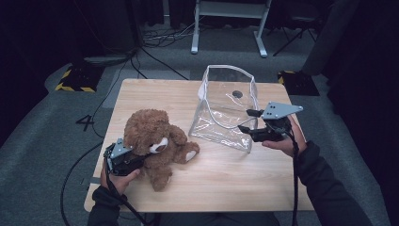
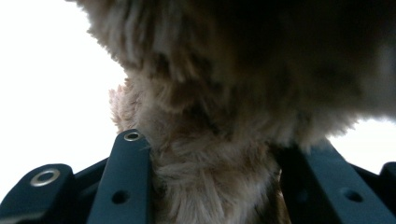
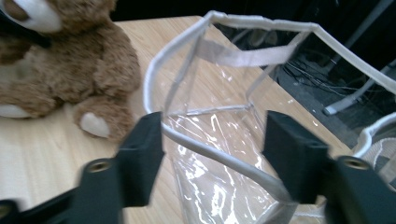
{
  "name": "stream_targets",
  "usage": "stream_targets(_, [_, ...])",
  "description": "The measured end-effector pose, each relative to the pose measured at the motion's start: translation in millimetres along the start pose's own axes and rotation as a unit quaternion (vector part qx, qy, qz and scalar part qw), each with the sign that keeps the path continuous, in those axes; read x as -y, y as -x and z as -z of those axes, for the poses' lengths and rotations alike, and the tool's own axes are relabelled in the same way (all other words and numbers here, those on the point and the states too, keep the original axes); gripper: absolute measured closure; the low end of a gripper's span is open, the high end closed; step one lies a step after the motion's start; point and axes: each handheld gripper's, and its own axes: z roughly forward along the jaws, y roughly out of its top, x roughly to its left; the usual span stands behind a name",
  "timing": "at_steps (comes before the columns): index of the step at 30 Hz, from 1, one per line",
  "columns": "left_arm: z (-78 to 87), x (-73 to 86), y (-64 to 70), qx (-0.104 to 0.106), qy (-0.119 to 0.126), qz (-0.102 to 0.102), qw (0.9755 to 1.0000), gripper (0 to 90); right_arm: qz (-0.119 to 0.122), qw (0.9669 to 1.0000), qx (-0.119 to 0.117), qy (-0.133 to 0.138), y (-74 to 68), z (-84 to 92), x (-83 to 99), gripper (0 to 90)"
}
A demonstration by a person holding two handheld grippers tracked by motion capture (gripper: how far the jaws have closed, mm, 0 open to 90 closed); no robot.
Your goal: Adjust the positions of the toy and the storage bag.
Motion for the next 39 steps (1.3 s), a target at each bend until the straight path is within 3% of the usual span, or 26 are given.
stream_targets(3, [-0.1,0.3,0.4,0.003,-0.001,0.002,1.0,58.7,0.01,0.9998,0.014,-0.012,0.8,-6.3,4.5,50.1])
stream_targets(5, [-0.2,0.5,0.4,0.003,-0.001,0.003,1.0,58.6,0.015,0.9998,0.012,-0.01,1.7,-5.4,5.2,54.1])
stream_targets(7, [-0.4,0.3,0.5,0.003,-0.001,0.0,1.0,58.7,0.023,0.9994,0.017,-0.017,5.2,-3.3,4.4,64.3])
stream_targets(9, [-0.7,0.5,1.0,0.003,0.0,0.001,1.0,58.6,0.032,0.999,0.021,-0.025,7.8,-2.3,3.4,66.0])
stream_targets(11, [-1.3,0.8,0.8,0.005,0.001,0.003,1.0,58.6,0.035,0.9989,0.013,-0.028,9.6,-2.3,2.7,65.7])
stream_targets(13, [-1.8,0.9,0.8,0.007,0.003,0.002,1.0,58.6,0.053,0.9976,0.011,-0.043,11.4,-4.9,-1.1,54.6])
stream_targets(16, [-2.0,0.9,1.3,0.006,0.002,0.001,1.0,58.5,0.067,0.9958,0.009,-0.062,13.3,-11.8,-5.9,52.4])
stream_targets(22, [-2.3,2.0,-0.2,0.012,0.006,0.006,0.9999,58.5,0.067,0.9938,-0.03,-0.083,19.2,-21.4,-12.3,62.8])
stream_targets(24, [-2.2,2.1,-0.1,0.013,0.006,0.006,0.9999,58.5,0.069,0.9934,-0.031,-0.086,19.8,-21.9,-13.3,67.6])
stream_targets(25, [-2.1,2.4,-0.4,0.014,0.007,0.005,0.9999,58.5,0.079,0.992,-0.026,-0.095,20.5,-22.2,-15.1,77.4])
stream_targets(26, [-2.1,2.4,-0.4,0.014,0.007,0.005,0.9999,58.5,0.079,0.992,-0.026,-0.095,20.5,-22.2,-15.1,77.4])
stream_targets(27, [-2.0,2.7,-0.9,0.014,0.007,0.007,0.9999,58.5,0.082,0.9916,-0.026,-0.096,22.8,-20.7,-15.0,85.0])
stream_targets(35, [-4.8,1.3,0.6,0.011,0.007,0.012,0.9998,58.4,0.074,0.9931,-0.027,-0.086,31.2,-7.1,-7.8,88.2])
stream_targets(39, [-5.5,0.0,2.0,0.011,0.0,0.0,0.9999,58.3,0.094,0.9911,-0.034,-0.088,27.3,6.9,-2.9,88.3])
